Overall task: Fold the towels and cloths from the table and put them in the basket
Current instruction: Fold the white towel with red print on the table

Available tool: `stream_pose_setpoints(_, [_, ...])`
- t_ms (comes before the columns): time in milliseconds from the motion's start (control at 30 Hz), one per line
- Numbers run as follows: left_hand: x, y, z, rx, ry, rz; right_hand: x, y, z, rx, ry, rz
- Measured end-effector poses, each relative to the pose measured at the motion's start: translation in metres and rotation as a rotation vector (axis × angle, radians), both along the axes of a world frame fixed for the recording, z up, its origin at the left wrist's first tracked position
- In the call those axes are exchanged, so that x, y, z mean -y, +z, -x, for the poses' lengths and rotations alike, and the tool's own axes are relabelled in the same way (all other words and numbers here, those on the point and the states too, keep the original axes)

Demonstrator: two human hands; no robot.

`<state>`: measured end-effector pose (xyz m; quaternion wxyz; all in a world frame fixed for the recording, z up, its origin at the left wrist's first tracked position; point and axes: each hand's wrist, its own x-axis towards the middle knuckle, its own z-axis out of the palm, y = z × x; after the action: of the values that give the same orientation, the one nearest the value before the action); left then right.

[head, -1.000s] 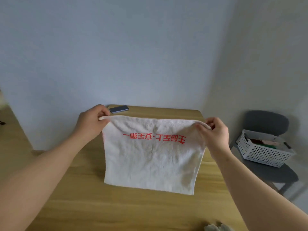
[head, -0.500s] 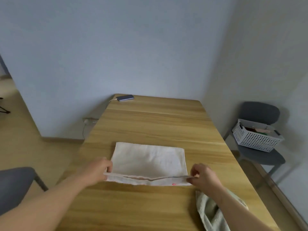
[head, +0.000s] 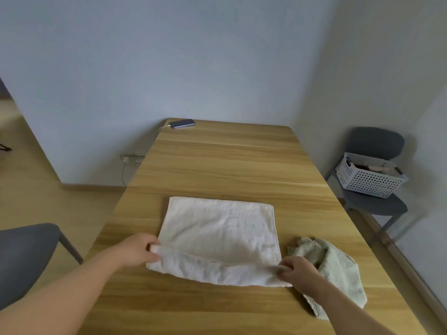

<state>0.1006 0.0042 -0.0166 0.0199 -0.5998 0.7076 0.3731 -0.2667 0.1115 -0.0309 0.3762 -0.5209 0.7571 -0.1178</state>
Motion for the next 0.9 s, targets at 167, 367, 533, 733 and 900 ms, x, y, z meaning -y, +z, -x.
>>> stream_pose_setpoints(167, [0.027, 0.012, 0.006, -0.321, 0.362, 0.048, 0.026, 0.016, -0.005, 0.143, -0.306, 0.213])
stream_pose_setpoints(367, [0.076, 0.019, 0.032, -0.477, 0.488, 0.133, 0.079, 0.026, 0.007, 0.309, -0.455, 0.335])
stream_pose_setpoints(533, [0.117, -0.001, 0.051, -0.456, 0.561, 0.139, 0.133, 0.005, 0.020, 0.333, -0.480, 0.316])
stream_pose_setpoints(733, [0.147, -0.033, 0.067, -0.340, 0.602, 0.137, 0.178, -0.028, 0.030, 0.315, -0.465, 0.250])
stream_pose_setpoints(900, [0.157, -0.053, 0.076, -0.232, 0.611, 0.145, 0.193, -0.044, 0.031, 0.265, -0.443, 0.281])
